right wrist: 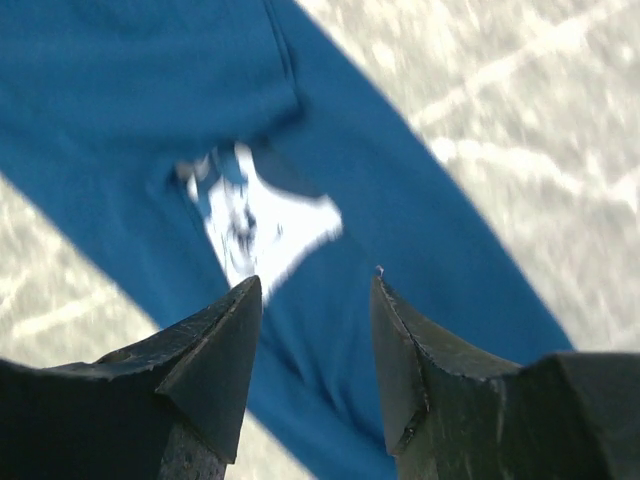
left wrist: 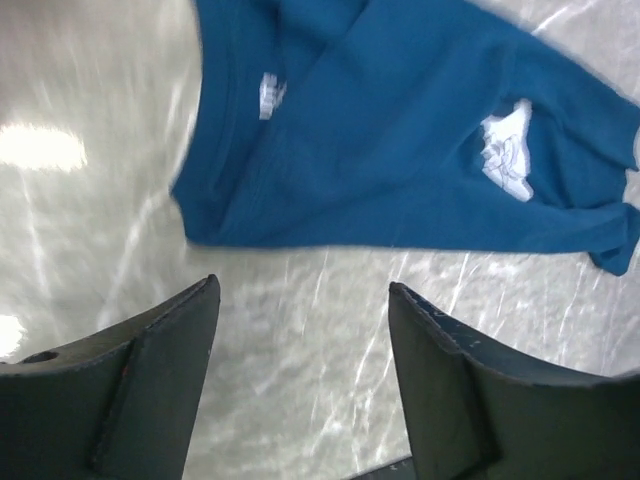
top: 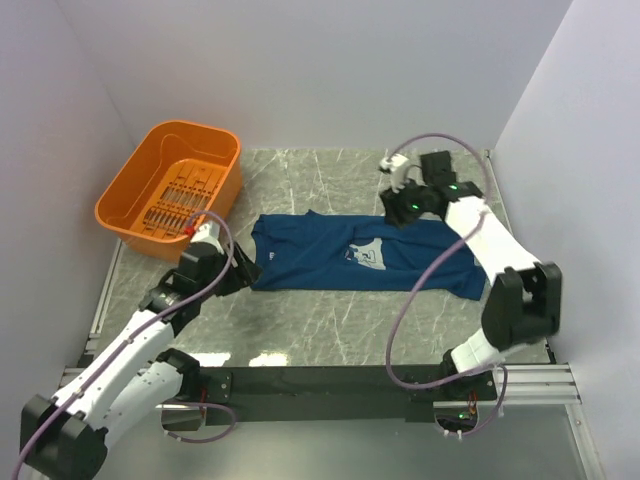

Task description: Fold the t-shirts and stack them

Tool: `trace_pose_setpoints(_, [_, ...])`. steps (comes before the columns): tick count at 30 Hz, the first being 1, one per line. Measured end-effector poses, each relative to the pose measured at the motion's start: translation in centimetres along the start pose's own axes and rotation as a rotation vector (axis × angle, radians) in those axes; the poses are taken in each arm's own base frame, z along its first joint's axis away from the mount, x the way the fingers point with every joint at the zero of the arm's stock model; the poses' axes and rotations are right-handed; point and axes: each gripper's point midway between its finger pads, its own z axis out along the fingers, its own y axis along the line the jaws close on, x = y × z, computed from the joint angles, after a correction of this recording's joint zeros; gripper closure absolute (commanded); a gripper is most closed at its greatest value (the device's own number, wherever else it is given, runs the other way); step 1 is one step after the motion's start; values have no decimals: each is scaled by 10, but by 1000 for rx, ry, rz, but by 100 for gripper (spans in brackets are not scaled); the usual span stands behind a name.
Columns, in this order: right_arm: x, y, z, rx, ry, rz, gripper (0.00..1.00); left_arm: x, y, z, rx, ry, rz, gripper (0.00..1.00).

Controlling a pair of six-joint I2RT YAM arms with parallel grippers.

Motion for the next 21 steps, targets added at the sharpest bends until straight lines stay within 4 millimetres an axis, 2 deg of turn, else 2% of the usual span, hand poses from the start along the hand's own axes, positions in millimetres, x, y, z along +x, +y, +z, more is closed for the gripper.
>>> trace_pose_setpoints(4, [27, -6, -33, 9, -8, 27, 45, 38, 22, 19, -58, 84, -152, 33])
trace_pose_setpoints(7, [45, -11, -46, 15, -1, 59, 45, 57, 36, 29, -110, 119, -252, 34])
trace_pose_setpoints(11, [60, -15, -61, 31, 0, 86, 45, 64, 40, 41, -149, 114, -358, 38])
trace_pose_setpoints(16, [56, -11, -74, 37, -40, 72, 45, 61, 38, 55, -169, 76, -424, 39])
trace_pose_setpoints(21, [60, -13, -85, 44, -56, 85, 45, 71, 52, 72, -267, 86, -443, 43])
